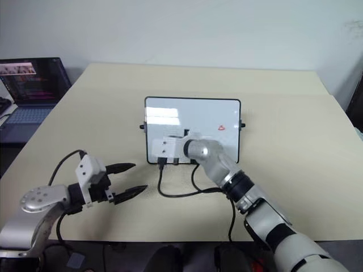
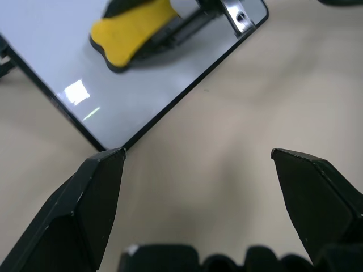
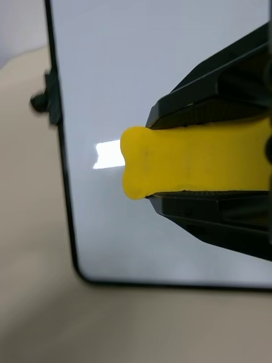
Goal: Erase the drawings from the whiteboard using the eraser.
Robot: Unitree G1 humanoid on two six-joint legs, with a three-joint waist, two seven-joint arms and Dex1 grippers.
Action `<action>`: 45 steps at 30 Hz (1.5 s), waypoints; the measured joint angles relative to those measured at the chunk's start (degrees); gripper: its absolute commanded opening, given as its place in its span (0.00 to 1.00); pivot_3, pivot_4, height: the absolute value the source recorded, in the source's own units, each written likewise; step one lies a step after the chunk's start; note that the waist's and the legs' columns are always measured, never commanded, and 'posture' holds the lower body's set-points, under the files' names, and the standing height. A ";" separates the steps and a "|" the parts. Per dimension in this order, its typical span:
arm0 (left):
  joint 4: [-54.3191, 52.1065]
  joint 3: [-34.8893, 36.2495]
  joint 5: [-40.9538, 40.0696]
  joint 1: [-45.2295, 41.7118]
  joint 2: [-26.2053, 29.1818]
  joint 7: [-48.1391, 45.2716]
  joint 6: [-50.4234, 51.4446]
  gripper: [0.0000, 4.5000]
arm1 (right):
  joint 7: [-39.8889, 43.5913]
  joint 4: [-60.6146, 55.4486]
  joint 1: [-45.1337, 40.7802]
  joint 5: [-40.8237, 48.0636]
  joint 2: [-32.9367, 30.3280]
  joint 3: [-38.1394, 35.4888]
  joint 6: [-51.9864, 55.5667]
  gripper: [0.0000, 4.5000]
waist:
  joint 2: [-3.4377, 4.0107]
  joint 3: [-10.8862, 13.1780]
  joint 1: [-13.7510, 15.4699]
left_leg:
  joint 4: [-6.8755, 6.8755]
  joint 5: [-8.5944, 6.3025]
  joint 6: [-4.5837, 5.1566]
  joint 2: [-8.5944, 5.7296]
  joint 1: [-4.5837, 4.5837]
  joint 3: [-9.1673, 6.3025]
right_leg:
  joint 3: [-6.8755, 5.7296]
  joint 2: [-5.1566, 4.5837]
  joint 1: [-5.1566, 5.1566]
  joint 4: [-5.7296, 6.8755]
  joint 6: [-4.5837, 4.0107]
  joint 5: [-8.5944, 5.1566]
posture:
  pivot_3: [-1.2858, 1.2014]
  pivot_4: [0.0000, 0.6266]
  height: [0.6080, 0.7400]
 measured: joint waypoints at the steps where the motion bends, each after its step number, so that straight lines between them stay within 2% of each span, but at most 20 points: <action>1: 0.28 -0.27 0.01 -0.41 0.00 -0.20 0.00 1.00 | 0.66 -0.49 0.16 0.04 -0.06 0.01 0.48 0.25 | 0.01 0.01 -0.07 | -0.01 0.00 0.00 0.00 0.00 0.01 | 0.00 0.00 -0.01 0.00 0.00 0.00 | 0.52 0.24 1.00; 5: 0.67 -1.10 0.02 -1.20 -0.01 -0.79 -0.01 1.00 | 5.91 -4.47 2.89 0.25 -1.10 1.28 2.86 0.25 | 0.00 0.00 -0.14 | -0.04 0.00 0.01 0.02 0.00 0.00 | 0.00 0.01 -0.01 -0.01 0.00 0.00 | 0.52 0.24 1.00; 8: 1.49 -1.73 0.06 -2.33 -0.01 -0.95 -0.22 1.00 | 5.59 -4.85 3.63 0.44 -0.90 1.29 3.20 0.25 | 0.03 0.02 -0.19 | -0.01 0.00 0.01 0.02 0.00 -0.02 | -0.02 0.01 -0.01 0.02 0.00 0.00 | 0.52 0.24 1.00; 11: 2.45 -2.48 0.11 -3.04 -0.02 -1.16 -0.44 1.00 | 5.00 -8.42 6.25 3.44 -0.24 -2.19 6.49 0.25 | 0.03 0.03 -0.03 | -0.02 0.00 0.00 0.01 -0.07 -0.03 | -0.03 0.01 -0.03 -0.02 0.01 0.00 | 0.52 0.24 1.00; 15: 2.84 -3.24 0.10 -4.50 -0.01 -1.65 -1.06 1.00 | 7.72 -24.26 14.65 10.89 -0.37 -8.53 16.43 0.25 | 0.03 0.04 0.05 | -0.07 -0.02 -0.01 0.03 -0.28 -0.04 | -0.04 0.01 -0.12 -0.26 0.01 -0.01 | 0.52 0.24 1.00; 18: 2.88 -3.42 0.07 -5.34 -0.01 -2.13 -1.25 1.00 | 9.64 -39.40 21.72 14.96 -3.41 -10.99 24.76 0.25 | 0.04 0.05 0.03 | -0.10 -0.08 -0.08 0.04 -0.50 -0.06 | -0.06 0.01 -0.21 -0.46 0.05 -0.03 | 0.52 0.24 1.00; 25: 3.12 -4.43 0.04 -8.22 -0.07 -2.39 -1.33 1.00 | 8.25 -52.96 30.50 17.71 -11.98 -13.92 34.37 0.25 | 0.04 0.05 -0.15 | -0.07 -0.08 -0.10 0.03 -0.56 -0.06 | -0.06 0.05 -0.30 -0.43 0.06 -0.04 | 0.52 0.24 1.00; 28: 3.35 -5.06 0.04 -9.82 -0.17 -2.48 -1.38 1.00 | 5.71 -53.23 31.04 17.14 -14.07 -14.01 34.03 0.25 | 0.04 0.05 -0.41 | -0.05 -0.08 -0.09 0.02 -0.53 0.02 | 0.01 0.05 -0.30 -0.41 0.07 -0.04 | 0.52 0.24 1.00; 34: 5.02 -5.50 0.06 -11.27 -0.72 -2.47 -1.61 1.00 | 0.54 -48.37 27.77 13.73 -13.87 -10.25 28.00 0.25 | 0.03 0.05 -0.42 | -0.06 -0.08 -0.10 0.04 -0.57 0.01 | 0.01 0.11 -0.36 -0.40 0.07 -0.04 | 0.52 0.24 1.00; 39: 5.59 -5.58 0.08 -11.73 -0.56 -3.66 -1.82 1.00 | -1.57 -42.89 23.26 13.16 -10.97 -7.42 24.11 0.25 | 0.03 0.05 -0.28 | -0.04 -0.08 -0.10 0.03 -0.65 0.00 | 0.00 0.09 -0.38 -0.42 0.06 -0.03 | 0.52 0.24 1.00; 45: 6.43 -5.84 0.24 -12.28 -0.54 -3.66 -2.31 1.00 | -7.81 -28.02 12.16 9.98 -5.79 -6.85 16.61 0.25 | 0.02 0.04 -0.27 | -0.01 -0.07 -0.10 0.05 -0.71 0.02 | 0.01 0.09 -0.56 -0.23 0.05 -0.03 | 0.52 0.24 1.00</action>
